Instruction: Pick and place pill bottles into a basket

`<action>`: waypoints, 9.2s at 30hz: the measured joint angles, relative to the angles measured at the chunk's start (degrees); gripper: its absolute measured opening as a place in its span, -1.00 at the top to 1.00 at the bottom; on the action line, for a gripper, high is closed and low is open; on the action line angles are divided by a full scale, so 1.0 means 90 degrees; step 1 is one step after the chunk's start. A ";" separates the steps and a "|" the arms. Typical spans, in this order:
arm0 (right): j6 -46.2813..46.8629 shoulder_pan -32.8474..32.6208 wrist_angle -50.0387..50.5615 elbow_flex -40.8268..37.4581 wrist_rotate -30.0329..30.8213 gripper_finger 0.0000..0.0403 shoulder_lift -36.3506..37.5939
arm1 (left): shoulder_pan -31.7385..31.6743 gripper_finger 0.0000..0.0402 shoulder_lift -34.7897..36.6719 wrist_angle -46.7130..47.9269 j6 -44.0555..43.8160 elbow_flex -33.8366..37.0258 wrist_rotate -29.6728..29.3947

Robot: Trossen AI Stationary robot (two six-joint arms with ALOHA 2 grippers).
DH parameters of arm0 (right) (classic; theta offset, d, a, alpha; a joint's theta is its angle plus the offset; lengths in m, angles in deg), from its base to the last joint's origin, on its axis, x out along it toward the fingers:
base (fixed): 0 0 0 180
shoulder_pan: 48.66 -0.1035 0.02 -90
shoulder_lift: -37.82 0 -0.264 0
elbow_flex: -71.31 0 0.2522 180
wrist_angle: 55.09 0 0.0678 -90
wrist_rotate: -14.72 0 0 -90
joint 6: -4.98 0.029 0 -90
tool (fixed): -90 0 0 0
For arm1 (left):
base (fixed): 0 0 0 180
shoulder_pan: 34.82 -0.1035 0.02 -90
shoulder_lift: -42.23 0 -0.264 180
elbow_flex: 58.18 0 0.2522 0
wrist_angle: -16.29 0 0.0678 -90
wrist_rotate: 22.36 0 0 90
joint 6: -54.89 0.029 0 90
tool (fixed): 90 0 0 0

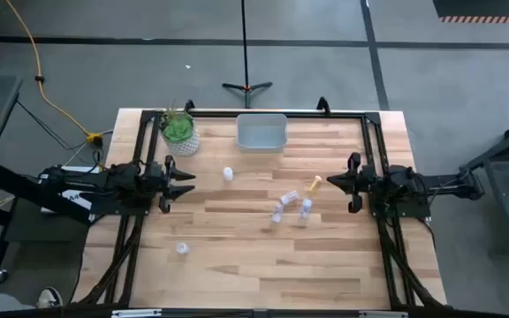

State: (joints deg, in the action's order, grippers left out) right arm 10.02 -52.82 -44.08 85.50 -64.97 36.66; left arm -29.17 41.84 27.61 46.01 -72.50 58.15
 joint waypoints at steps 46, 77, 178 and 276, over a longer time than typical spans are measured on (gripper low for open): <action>0.0000 0.0000 0.0000 0.0002 0.0002 1.00 0.0002 | 0.0000 0.02 -0.0002 0.0000 0.0000 0.0000 0.0002; 0.0000 0.0000 0.0000 0.0002 0.0000 1.00 0.0000 | 0.0002 0.02 -0.0002 0.0001 0.0000 -0.0002 0.0001; 0.8439 0.1647 0.6115 0.5972 -0.0100 -0.30 -0.9211 | 0.0000 0.02 -0.0002 -0.0099 -0.2685 -0.0002 -0.0957; 0.5894 0.3517 0.3027 0.8551 0.0107 0.49 -1.2073 | 0.0000 0.02 0.0000 -0.0093 -0.2664 0.0000 -0.0852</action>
State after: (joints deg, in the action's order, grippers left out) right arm 63.06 -21.17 -16.84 162.45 -64.01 -72.00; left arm -29.17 41.84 26.77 22.03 -72.50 50.47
